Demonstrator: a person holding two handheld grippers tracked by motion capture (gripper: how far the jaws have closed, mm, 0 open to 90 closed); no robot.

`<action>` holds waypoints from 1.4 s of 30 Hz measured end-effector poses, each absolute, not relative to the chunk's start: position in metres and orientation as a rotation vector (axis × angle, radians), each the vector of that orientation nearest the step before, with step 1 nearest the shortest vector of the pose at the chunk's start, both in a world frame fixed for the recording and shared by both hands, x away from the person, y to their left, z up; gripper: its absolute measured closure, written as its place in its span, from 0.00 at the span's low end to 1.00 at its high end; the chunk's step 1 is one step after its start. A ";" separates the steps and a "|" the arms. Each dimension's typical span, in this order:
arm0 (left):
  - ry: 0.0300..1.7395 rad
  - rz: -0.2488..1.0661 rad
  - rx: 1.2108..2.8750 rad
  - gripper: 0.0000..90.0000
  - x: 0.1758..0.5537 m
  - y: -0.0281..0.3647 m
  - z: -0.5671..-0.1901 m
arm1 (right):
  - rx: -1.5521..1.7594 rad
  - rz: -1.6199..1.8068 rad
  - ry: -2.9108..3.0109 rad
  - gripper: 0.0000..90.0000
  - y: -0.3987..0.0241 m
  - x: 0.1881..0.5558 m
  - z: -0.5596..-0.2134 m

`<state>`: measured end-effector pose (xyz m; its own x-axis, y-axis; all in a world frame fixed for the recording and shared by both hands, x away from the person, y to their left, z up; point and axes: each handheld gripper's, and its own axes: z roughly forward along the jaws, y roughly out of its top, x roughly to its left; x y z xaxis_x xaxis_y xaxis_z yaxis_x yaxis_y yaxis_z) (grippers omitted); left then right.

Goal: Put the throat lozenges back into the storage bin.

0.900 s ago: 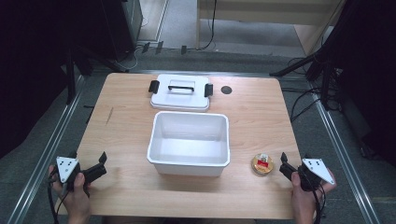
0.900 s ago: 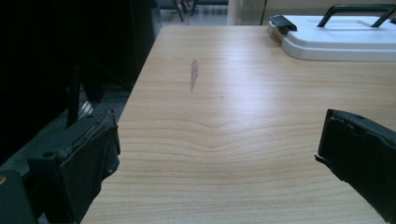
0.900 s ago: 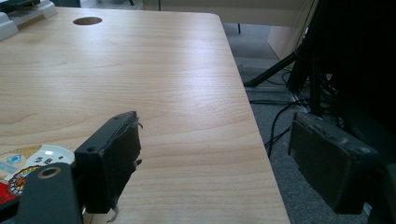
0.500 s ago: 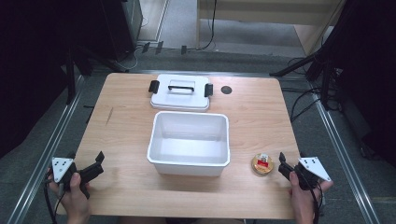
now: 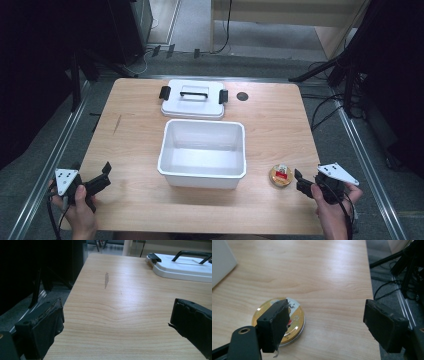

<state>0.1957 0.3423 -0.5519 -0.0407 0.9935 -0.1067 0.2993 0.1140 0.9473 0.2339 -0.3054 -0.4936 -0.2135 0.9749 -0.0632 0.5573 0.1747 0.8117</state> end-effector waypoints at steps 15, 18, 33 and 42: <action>1.493 0.977 1.362 0.00 0.198 0.339 -0.552 | 1.529 0.658 2.227 0.15 -0.276 0.262 -0.483; 1.492 0.966 1.359 0.00 0.198 0.340 -0.552 | 1.546 0.614 2.283 0.15 -0.272 0.267 -0.484; 1.480 0.934 1.364 0.00 0.198 0.341 -0.552 | 1.600 0.322 2.479 0.14 -0.250 0.288 -0.492; 1.475 0.915 1.371 0.00 0.199 0.343 -0.552 | 1.587 0.116 2.546 0.14 -0.232 0.306 -0.500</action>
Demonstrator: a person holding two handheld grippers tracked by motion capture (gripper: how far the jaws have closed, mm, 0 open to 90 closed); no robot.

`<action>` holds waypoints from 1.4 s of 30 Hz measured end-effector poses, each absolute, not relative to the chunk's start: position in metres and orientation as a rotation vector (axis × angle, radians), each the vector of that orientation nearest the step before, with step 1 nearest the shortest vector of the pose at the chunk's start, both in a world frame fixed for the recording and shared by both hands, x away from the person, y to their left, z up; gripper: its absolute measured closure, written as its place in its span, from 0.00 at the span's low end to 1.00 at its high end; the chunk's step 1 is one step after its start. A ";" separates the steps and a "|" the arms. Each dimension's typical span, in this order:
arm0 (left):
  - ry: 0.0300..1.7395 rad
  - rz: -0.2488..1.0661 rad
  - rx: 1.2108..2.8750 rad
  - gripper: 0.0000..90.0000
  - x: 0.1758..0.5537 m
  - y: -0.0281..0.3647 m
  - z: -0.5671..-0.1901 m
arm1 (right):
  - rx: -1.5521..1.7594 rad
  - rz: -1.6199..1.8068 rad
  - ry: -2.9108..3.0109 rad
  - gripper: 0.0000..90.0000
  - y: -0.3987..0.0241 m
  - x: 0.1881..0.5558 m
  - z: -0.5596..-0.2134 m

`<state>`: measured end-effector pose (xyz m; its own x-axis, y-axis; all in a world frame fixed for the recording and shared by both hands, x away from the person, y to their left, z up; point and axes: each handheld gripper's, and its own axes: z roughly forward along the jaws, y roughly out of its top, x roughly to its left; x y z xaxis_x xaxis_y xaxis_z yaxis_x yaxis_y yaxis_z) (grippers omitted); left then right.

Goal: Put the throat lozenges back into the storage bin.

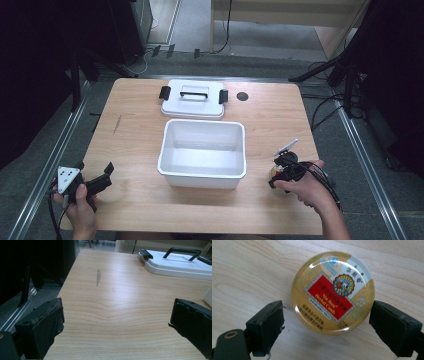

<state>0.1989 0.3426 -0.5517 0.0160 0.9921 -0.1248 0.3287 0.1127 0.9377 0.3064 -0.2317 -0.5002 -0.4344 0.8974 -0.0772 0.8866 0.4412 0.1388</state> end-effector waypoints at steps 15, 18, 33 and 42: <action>1.476 0.886 1.372 0.00 0.200 0.344 -0.552 | 1.680 0.052 2.562 0.21 -0.228 0.326 -0.508; 1.475 0.883 1.373 0.00 0.201 0.344 -0.552 | 1.679 0.055 2.582 0.22 -0.228 0.327 -0.508; 1.470 0.878 1.381 0.00 0.201 0.343 -0.552 | 1.623 0.085 2.613 0.23 -0.227 0.327 -0.493; 1.473 0.873 1.377 0.00 0.201 0.344 -0.552 | 1.537 0.097 2.645 0.23 -0.217 0.330 -0.470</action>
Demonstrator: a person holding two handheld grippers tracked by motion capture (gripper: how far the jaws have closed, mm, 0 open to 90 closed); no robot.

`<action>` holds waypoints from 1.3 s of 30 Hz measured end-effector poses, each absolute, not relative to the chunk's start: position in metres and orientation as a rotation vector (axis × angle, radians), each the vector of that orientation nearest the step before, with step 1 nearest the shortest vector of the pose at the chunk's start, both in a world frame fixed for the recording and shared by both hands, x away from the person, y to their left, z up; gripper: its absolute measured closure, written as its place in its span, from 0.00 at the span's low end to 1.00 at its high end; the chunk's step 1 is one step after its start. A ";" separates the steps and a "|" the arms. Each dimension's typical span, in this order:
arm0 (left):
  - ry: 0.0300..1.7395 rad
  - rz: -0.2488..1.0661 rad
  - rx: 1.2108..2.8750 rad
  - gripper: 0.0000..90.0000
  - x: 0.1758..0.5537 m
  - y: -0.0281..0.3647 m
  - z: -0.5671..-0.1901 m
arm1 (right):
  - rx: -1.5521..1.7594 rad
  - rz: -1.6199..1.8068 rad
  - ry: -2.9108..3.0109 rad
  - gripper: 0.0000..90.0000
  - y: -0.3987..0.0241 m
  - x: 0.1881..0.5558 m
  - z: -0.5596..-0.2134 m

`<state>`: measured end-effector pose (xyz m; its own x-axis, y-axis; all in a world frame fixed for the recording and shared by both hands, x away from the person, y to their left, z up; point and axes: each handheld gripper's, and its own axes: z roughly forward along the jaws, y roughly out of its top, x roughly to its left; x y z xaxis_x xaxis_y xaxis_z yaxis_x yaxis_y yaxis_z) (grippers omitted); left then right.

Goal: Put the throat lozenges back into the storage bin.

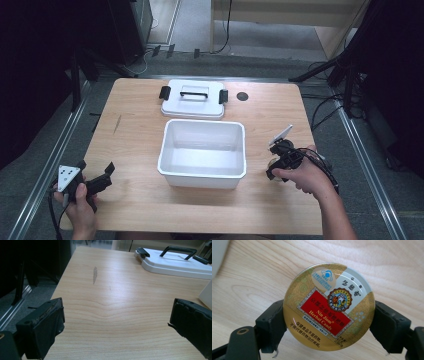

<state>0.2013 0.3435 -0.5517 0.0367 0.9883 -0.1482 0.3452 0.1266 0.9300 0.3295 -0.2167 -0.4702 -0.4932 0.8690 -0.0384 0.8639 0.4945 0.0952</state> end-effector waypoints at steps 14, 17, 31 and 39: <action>1.473 0.863 1.376 0.00 0.202 0.344 -0.552 | 1.440 0.122 2.683 0.23 -0.202 0.336 -0.435; 1.474 0.863 1.377 0.00 0.202 0.344 -0.552 | 1.423 0.137 2.689 0.23 -0.200 0.338 -0.425; 1.473 0.859 1.378 0.00 0.202 0.344 -0.552 | 1.353 0.156 2.707 0.23 -0.182 0.349 -0.388; 1.474 0.854 1.377 0.00 0.202 0.344 -0.552 | 1.291 0.148 2.719 0.23 -0.162 0.354 -0.370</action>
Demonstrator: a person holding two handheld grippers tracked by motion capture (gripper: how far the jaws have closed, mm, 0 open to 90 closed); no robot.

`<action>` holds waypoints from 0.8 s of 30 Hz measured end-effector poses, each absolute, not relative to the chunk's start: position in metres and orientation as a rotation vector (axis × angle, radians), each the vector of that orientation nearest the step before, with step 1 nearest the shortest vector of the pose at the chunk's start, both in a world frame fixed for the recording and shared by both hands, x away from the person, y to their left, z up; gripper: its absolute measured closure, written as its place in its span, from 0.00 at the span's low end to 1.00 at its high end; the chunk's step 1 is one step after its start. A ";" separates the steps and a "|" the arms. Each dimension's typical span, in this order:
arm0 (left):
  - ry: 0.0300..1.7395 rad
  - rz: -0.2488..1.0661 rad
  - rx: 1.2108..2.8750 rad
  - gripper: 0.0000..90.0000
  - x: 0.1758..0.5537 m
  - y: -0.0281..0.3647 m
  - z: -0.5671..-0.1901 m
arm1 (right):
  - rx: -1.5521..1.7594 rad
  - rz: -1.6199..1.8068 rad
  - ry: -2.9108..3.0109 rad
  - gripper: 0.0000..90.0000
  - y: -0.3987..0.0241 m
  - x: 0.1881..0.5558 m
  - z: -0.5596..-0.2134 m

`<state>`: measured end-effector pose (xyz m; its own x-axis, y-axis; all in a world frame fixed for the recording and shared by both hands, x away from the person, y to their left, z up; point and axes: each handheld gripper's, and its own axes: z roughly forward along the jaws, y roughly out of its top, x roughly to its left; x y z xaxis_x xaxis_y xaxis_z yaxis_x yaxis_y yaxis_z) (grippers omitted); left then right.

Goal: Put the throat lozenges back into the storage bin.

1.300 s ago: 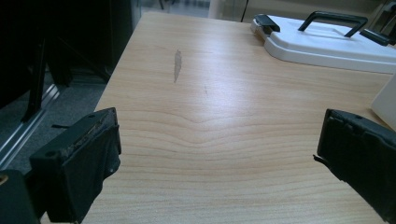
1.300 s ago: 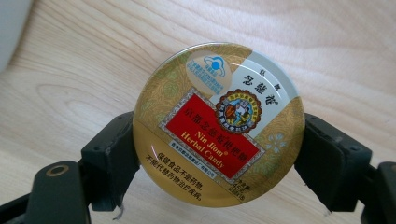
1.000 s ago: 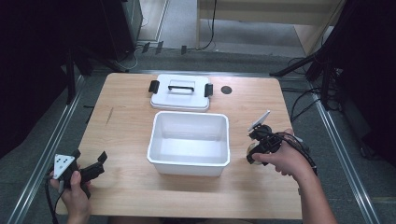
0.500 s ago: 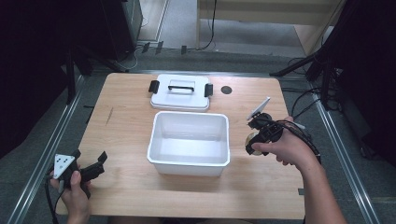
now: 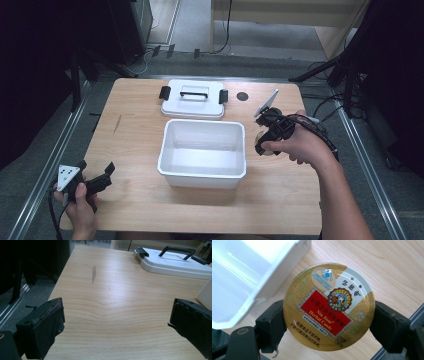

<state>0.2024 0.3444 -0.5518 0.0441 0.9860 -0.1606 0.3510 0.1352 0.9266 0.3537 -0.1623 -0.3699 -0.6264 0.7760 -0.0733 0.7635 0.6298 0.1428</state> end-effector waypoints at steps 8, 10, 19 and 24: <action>1.470 0.845 1.375 0.00 0.203 0.345 -0.552 | 1.244 0.164 2.732 0.23 -0.148 0.354 -0.360; 1.470 0.845 1.376 0.00 0.203 0.345 -0.552 | 1.229 0.177 2.736 0.23 -0.143 0.354 -0.357; 1.468 0.848 1.380 0.00 0.203 0.345 -0.552 | 1.137 0.224 2.786 0.23 -0.122 0.350 -0.355; 1.467 0.848 1.380 0.00 0.203 0.344 -0.552 | 1.091 0.233 2.806 0.23 -0.111 0.349 -0.357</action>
<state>0.2032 0.3444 -0.5519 0.0522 0.9854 -0.1621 0.3518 0.1338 0.9265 0.3487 -0.1107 -0.3569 -0.7324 0.6785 -0.0568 0.6598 0.7279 0.1869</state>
